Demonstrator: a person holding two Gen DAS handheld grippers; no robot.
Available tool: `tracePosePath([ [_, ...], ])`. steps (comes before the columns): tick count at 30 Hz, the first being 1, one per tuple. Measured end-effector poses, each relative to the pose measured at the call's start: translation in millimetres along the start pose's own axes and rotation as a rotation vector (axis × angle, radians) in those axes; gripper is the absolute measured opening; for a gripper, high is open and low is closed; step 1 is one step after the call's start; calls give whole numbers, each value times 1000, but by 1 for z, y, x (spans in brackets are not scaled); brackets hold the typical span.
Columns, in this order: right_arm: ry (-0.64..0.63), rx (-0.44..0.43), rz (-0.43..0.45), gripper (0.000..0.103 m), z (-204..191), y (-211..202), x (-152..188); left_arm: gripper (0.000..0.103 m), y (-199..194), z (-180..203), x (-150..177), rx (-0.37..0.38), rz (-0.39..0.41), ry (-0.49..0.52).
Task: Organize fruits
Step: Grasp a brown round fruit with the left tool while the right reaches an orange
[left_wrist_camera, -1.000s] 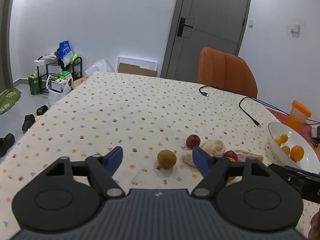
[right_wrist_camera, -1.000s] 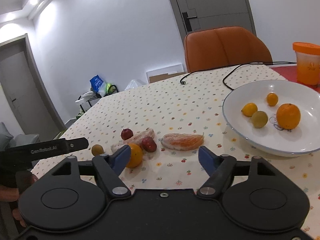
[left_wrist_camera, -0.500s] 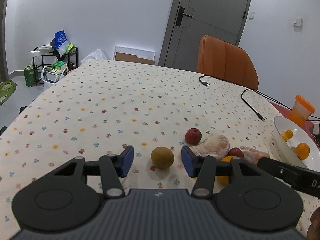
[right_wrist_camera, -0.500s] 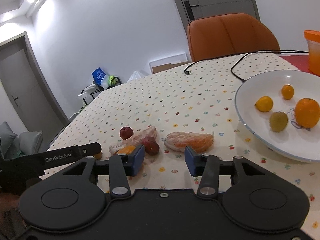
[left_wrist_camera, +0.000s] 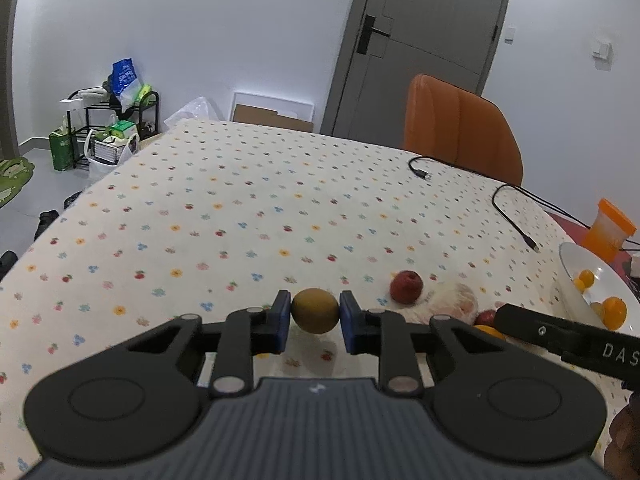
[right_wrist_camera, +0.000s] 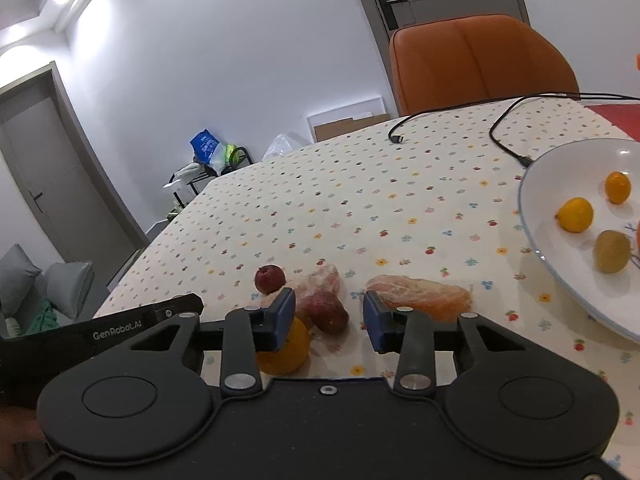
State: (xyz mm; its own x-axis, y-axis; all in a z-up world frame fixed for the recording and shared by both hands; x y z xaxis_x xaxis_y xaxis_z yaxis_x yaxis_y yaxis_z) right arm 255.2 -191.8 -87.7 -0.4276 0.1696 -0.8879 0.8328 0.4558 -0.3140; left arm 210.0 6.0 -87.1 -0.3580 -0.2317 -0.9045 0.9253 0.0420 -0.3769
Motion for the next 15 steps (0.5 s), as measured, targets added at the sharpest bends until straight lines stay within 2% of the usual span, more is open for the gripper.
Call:
tracePosePath([
  [11,35,-21,-17,37,1,8,3,25,-7,-11,-4,-22,10,-14],
  [15,56,-20,-24,28,8,10,3,25,-9,-13,-3,-24,13,-15],
])
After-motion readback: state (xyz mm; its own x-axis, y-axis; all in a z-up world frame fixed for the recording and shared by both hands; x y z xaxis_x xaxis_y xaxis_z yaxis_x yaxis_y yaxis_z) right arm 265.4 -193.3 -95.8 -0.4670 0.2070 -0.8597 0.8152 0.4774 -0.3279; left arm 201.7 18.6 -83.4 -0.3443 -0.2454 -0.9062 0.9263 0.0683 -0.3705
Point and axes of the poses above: each gripper's, at about its wrist camera, not at the fingertips, and y roughly the way its jaws point, z to its right, x to its underside, the point moved 5 cm from there along y, roughly the way its jaws point, and after that the axes turned 13 degrees about z, right-handed, at the moved point
